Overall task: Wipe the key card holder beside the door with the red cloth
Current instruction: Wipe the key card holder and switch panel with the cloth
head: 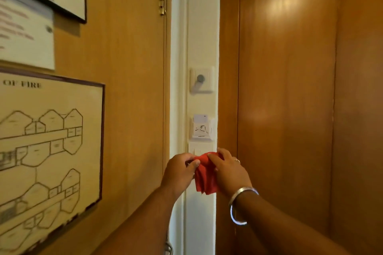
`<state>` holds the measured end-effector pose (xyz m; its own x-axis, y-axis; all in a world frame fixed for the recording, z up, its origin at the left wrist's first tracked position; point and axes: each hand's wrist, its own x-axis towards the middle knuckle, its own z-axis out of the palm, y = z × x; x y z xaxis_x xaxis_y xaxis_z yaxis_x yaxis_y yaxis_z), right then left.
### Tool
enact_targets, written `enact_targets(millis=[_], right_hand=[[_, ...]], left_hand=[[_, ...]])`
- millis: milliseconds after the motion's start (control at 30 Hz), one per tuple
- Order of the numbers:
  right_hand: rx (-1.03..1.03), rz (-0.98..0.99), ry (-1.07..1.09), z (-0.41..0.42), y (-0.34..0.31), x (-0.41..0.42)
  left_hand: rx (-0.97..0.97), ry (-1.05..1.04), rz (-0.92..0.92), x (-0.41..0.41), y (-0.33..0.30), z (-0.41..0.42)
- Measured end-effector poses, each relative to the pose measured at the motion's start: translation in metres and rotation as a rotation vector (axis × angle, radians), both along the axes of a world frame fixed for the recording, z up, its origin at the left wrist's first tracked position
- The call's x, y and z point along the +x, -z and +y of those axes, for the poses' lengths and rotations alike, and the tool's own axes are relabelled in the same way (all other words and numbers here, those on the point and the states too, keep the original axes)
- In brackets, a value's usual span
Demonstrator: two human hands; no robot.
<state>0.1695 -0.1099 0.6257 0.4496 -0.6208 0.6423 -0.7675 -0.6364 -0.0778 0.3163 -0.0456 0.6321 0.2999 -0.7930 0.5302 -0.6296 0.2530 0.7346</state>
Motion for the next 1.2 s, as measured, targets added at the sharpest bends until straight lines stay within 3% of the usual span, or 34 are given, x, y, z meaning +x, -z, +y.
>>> enact_targets(millis=[200,367,533,700,867,1033,1200], right_hand=[[0.015,-0.156,-0.004,-0.008,-0.018,0.017],[-0.095,-0.388,-0.162,-0.046,-0.020,0.042],[-0.103,-0.326,-0.133,-0.092,-0.014,0.051],[-0.276,-0.247,-0.172,-0.115,-0.020,0.044],[-0.459,-0.238,-0.284,-0.123,-0.024,0.033],[-0.613,-0.148,-0.257,-0.128,-0.034,0.029],[-0.658,0.089,-0.189,-0.132,-0.037,0.041]], left_hand=[[-0.083,0.020,0.179,-0.002,-0.017,-0.012],[-0.131,0.024,0.291,0.008,-0.038,-0.049],[-0.134,0.039,0.238,0.018,-0.048,-0.095],[-0.289,0.040,0.092,0.031,-0.029,-0.121],[-0.517,-0.317,-0.305,0.067,0.001,-0.147],[-0.474,-0.380,-0.576,0.082,0.015,-0.188],[-0.558,-0.389,-0.548,0.082,0.018,-0.208]])
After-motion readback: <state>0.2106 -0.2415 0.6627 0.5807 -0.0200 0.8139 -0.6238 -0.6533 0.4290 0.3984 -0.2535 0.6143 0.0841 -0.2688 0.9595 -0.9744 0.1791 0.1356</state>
